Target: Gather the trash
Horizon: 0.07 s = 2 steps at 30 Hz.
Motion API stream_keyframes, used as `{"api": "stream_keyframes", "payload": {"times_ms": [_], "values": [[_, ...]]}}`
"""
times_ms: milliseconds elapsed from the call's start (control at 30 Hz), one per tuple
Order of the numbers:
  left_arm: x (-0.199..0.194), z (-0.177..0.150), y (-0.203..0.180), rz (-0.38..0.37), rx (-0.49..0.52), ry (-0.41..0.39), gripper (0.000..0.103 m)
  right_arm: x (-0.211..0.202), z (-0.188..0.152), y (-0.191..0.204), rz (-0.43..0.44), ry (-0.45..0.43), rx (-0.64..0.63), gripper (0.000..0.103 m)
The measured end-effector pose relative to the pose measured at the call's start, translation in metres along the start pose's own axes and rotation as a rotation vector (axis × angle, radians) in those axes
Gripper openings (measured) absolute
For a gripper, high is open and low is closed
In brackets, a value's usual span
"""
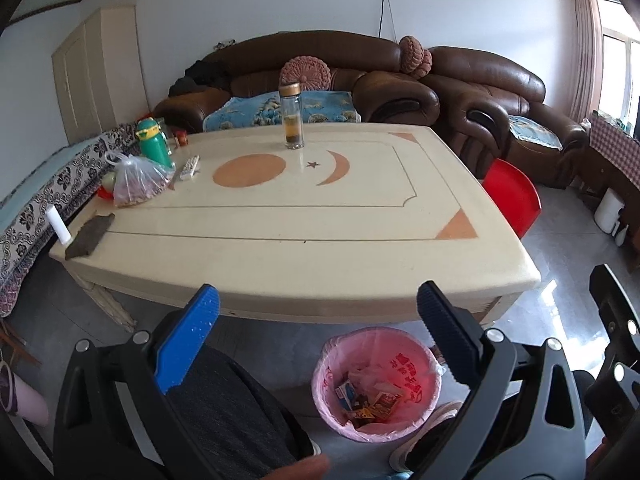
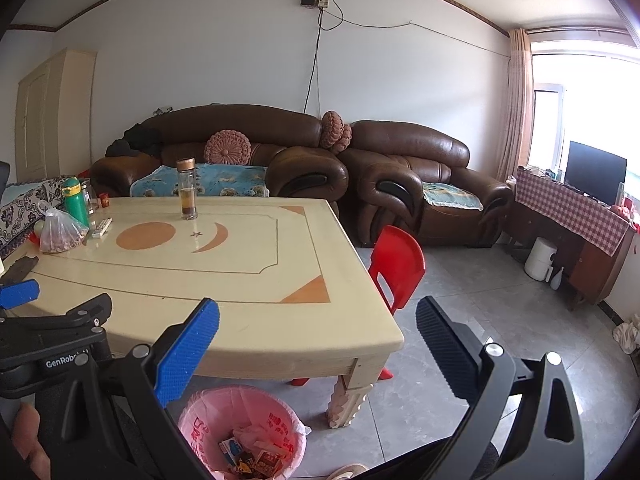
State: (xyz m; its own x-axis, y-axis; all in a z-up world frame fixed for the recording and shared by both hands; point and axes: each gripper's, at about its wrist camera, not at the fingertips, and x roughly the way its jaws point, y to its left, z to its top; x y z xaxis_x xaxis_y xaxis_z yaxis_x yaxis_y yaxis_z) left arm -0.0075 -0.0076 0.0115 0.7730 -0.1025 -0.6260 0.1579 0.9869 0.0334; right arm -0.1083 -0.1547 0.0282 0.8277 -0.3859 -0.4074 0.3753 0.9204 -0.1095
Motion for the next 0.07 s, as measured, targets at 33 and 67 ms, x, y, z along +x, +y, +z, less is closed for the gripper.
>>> {"api": "stream_keyframes", "payload": {"times_ms": [33,67], "values": [[-0.0006,0.0007,-0.0005,-0.001,0.001,-0.002,0.097,-0.0001,-0.0002,-0.0001,-0.001,-0.001,0.000,0.096],[-0.0008,0.0008,-0.0008,0.003,0.002,-0.001,0.097,0.0000,-0.0003,-0.0003,-0.002,-0.003,-0.001,0.096]]}}
